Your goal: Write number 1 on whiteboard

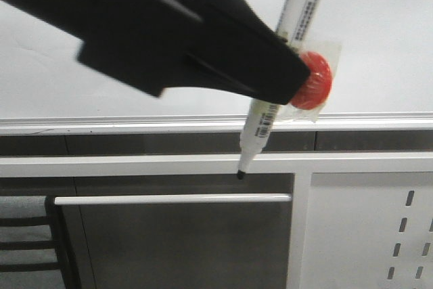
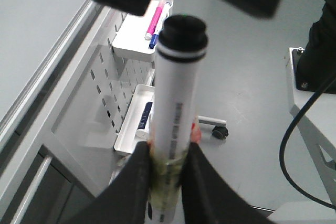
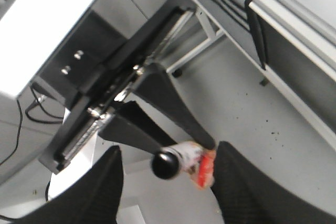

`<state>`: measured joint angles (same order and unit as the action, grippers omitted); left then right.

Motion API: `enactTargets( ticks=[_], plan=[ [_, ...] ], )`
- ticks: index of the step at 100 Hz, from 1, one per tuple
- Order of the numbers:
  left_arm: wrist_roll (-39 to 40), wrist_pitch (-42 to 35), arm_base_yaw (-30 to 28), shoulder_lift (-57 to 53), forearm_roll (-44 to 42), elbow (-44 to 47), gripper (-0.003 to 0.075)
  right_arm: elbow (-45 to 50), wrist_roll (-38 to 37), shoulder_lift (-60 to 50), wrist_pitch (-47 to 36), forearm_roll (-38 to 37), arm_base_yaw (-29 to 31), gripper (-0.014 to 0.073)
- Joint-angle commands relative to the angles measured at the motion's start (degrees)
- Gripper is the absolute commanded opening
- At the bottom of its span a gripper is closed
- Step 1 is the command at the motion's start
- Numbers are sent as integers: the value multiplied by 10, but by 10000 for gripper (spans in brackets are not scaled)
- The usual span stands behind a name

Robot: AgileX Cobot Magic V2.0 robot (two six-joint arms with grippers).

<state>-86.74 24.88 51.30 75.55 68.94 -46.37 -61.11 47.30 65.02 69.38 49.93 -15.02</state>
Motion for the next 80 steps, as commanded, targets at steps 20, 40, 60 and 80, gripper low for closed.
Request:
enactTargets(
  ticks=[20, 40, 60, 80],
  plan=[
    [6, -24, 4, -8, 15, -29, -20, -34, -23, 9, -1, -20, -15, 342],
    [6, -26, 4, -8, 15, -29, -20, -34, -22, 12, 0, -19, -15, 179],
    [6, -26, 4, -8, 16, -29, -20, -34, -21, 13, 0, -17, -15, -68],
    [6, -22, 1, -8, 28, -30, 15, -34, -21, 13, -2, -14, -15, -64]
  ],
)
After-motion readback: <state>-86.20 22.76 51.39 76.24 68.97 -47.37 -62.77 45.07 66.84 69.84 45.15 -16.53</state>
